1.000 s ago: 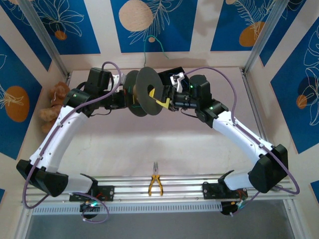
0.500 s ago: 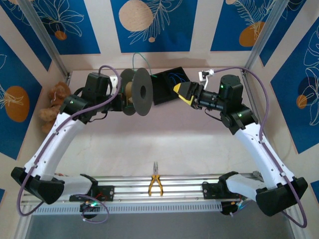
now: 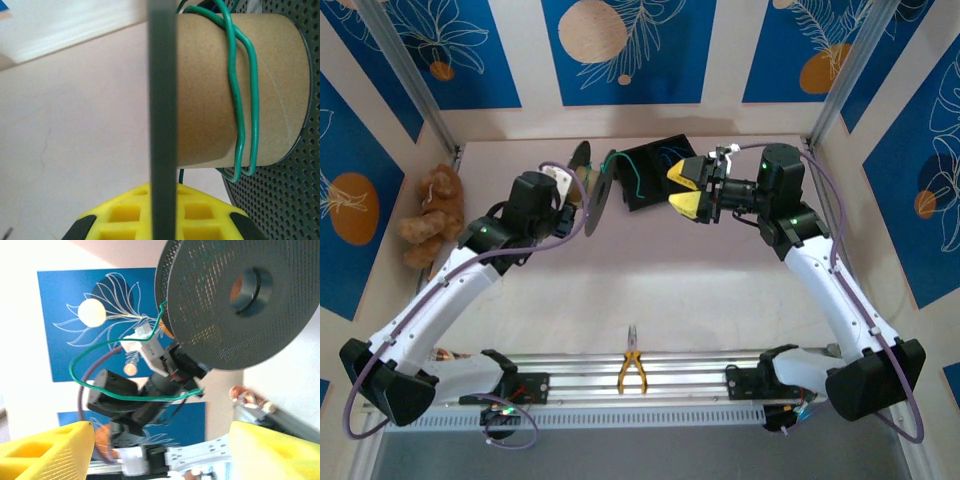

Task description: Wrap the cables

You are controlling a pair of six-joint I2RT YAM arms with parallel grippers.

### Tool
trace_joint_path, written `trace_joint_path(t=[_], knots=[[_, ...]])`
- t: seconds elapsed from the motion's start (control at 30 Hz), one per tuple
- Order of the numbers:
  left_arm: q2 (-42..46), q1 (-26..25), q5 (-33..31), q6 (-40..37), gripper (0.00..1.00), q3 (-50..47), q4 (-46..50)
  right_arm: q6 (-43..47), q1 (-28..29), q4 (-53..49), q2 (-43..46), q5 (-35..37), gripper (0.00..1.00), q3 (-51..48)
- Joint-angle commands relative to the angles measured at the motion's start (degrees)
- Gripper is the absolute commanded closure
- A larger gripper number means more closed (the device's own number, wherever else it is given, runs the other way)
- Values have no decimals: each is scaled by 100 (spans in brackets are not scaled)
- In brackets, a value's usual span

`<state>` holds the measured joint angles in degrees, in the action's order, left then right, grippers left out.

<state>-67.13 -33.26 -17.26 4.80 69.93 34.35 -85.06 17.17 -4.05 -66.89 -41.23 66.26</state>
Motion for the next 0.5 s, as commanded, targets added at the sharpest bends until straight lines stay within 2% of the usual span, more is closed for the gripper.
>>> trace_joint_path(t=[0.0, 0.17, 0.33, 0.47], knots=[[295, -76, -597, -467, 100, -203, -1626, -1537, -7, 119, 180, -101, 28, -284], [415, -102, -847, -749, 100, -687, -2512, -2799, 215, -557, 229, -4, 29, -425], [526, -142, -1030, -890, 100, -1032, -3065, -3853, 633, -105, 178, 431, 31, -698], [552, -157, -1103, -937, 100, -1124, -3154, -4303, 911, 117, 13, 764, 32, -690]])
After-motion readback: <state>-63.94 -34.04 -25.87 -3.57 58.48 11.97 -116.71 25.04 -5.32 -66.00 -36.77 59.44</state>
